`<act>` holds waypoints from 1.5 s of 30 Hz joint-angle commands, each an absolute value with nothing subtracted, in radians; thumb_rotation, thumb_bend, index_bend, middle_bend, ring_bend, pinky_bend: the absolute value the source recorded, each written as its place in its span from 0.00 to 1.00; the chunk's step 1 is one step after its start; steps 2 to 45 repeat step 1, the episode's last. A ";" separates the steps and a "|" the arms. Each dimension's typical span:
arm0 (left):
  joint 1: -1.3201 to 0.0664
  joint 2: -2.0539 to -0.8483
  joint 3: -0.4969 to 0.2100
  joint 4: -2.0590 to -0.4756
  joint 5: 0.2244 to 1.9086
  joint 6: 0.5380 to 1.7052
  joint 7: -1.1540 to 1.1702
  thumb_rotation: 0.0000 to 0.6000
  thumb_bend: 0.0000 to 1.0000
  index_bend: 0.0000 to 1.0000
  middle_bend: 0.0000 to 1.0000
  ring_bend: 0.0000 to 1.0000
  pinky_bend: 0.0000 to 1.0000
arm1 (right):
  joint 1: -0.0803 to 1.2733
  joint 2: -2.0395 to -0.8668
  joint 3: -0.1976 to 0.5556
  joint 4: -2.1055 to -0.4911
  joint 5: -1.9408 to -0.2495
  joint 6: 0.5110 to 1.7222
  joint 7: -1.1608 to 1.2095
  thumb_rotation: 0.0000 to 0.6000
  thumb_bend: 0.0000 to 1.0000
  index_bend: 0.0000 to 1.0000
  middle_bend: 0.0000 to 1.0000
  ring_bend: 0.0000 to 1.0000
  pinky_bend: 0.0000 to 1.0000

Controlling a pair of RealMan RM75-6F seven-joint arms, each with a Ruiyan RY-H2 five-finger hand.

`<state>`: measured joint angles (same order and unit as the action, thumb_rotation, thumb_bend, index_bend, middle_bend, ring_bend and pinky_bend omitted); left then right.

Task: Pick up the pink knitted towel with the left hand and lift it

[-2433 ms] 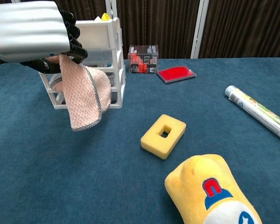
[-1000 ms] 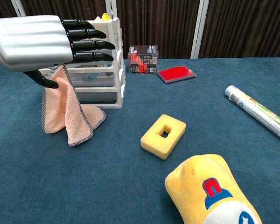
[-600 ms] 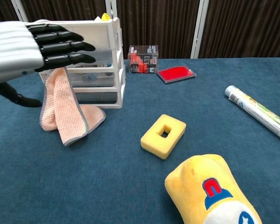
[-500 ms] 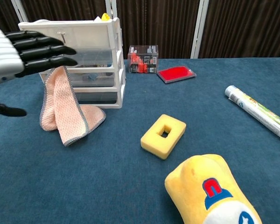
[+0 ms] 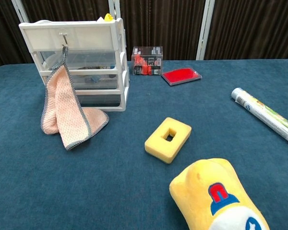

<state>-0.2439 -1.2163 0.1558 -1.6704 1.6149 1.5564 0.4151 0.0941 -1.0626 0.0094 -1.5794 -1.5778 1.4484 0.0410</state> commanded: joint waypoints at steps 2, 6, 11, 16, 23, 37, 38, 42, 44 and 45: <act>-0.202 -1.237 0.138 -1.655 1.605 1.609 0.354 0.93 0.00 0.00 0.00 0.00 0.00 | 0.094 -1.063 0.010 -1.577 -1.577 1.448 0.043 1.00 0.00 0.00 0.00 0.00 0.00; -0.202 -1.237 0.138 -1.655 1.605 1.609 0.354 0.93 0.00 0.00 0.00 0.00 0.00 | 0.094 -1.063 0.010 -1.577 -1.577 1.448 0.043 1.00 0.00 0.00 0.00 0.00 0.00; -0.202 -1.237 0.138 -1.655 1.605 1.609 0.354 0.93 0.00 0.00 0.00 0.00 0.00 | 0.094 -1.063 0.010 -1.577 -1.577 1.448 0.043 1.00 0.00 0.00 0.00 0.00 0.00; -0.202 -1.237 0.138 -1.655 1.605 1.609 0.354 0.93 0.00 0.00 0.00 0.00 0.00 | 0.094 -1.063 0.010 -1.577 -1.577 1.448 0.043 1.00 0.00 0.00 0.00 0.00 0.00; -0.202 -1.237 0.138 -1.655 1.605 1.609 0.354 0.93 0.00 0.00 0.00 0.00 0.00 | 0.094 -1.063 0.010 -1.577 -1.577 1.448 0.043 1.00 0.00 0.00 0.00 0.00 0.00; -0.202 -1.237 0.138 -1.655 1.605 1.609 0.354 0.93 0.00 0.00 0.00 0.00 0.00 | 0.094 -1.063 0.010 -1.577 -1.577 1.448 0.043 1.00 0.00 0.00 0.00 0.00 0.00; -0.202 -1.237 0.138 -1.655 1.605 1.609 0.354 0.93 0.00 0.00 0.00 0.00 0.00 | 0.094 -1.063 0.010 -1.577 -1.577 1.448 0.043 1.00 0.00 0.00 0.00 0.00 0.00; -0.202 -1.237 0.138 -1.655 1.605 1.609 0.354 0.93 0.00 0.00 0.00 0.00 0.00 | 0.094 -1.063 0.010 -1.577 -1.577 1.448 0.043 1.00 0.00 0.00 0.00 0.00 0.00; -0.202 -1.237 0.138 -1.655 1.605 1.609 0.354 0.93 0.00 0.00 0.00 0.00 0.00 | 0.094 -1.063 0.010 -1.577 -1.577 1.448 0.043 1.00 0.00 0.00 0.00 0.00 0.00; -0.202 -1.237 0.138 -1.655 1.605 1.609 0.354 0.93 0.00 0.00 0.00 0.00 0.00 | 0.094 -1.063 0.010 -1.577 -1.577 1.448 0.043 1.00 0.00 0.00 0.00 0.00 0.00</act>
